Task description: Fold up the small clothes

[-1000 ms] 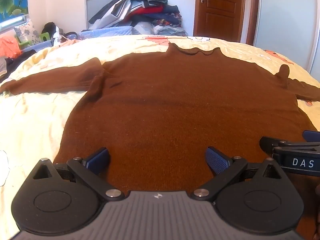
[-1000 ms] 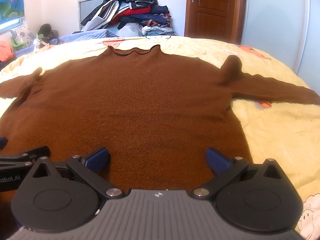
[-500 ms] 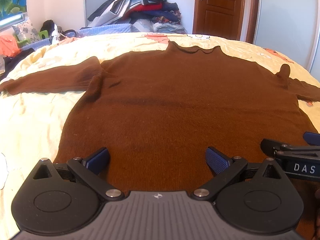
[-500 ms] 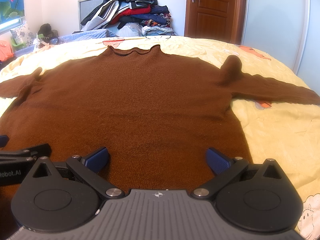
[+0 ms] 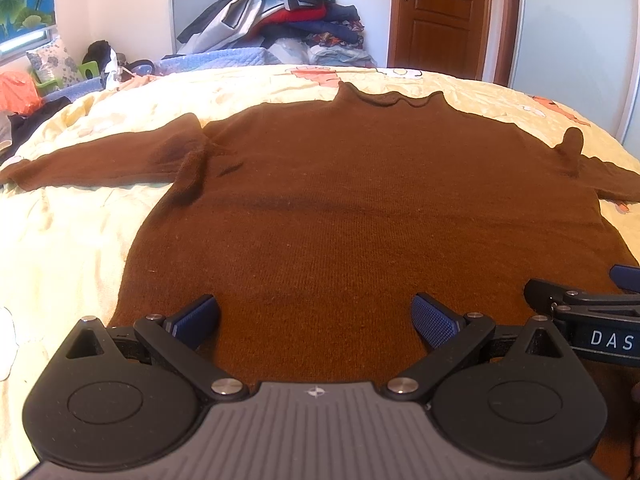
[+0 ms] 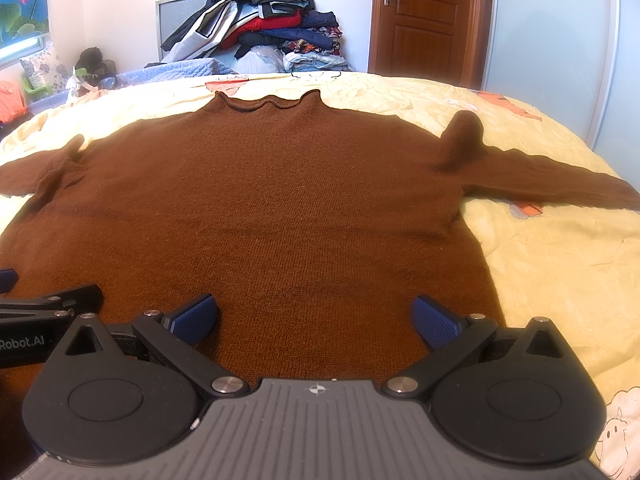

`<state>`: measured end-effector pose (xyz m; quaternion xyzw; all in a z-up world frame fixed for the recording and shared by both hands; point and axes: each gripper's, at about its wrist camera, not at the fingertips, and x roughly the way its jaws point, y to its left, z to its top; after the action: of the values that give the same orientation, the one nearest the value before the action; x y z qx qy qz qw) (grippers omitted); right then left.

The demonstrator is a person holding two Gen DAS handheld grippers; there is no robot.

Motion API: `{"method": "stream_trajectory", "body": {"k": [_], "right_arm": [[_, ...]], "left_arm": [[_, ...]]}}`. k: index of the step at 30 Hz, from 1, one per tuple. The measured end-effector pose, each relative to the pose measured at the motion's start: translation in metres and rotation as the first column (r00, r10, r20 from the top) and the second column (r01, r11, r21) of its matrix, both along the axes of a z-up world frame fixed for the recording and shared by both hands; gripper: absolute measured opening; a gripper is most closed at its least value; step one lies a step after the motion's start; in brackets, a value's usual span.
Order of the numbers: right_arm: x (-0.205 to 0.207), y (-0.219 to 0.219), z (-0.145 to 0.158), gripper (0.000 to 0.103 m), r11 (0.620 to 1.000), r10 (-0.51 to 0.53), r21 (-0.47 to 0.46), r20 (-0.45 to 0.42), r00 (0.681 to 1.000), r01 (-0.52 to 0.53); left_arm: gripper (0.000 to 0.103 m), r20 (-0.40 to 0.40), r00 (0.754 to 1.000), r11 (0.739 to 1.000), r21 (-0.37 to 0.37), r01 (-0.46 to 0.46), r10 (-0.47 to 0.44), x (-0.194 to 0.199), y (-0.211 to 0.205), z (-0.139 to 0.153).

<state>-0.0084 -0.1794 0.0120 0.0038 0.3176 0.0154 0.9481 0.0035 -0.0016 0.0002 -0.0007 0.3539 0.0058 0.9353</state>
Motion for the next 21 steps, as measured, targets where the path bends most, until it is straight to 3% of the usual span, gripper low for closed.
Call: {"method": "stream_trajectory", "body": {"k": [21], "right_arm": [[-0.0006, -0.0019, 0.0006, 0.103, 1.0, -0.004, 0.0, 0.001, 1.0, 0.004]], "left_arm": [[0.103, 0.006, 1.0, 1.0, -0.007, 0.001, -0.001, -0.0021, 0.0031, -0.0002]]}}
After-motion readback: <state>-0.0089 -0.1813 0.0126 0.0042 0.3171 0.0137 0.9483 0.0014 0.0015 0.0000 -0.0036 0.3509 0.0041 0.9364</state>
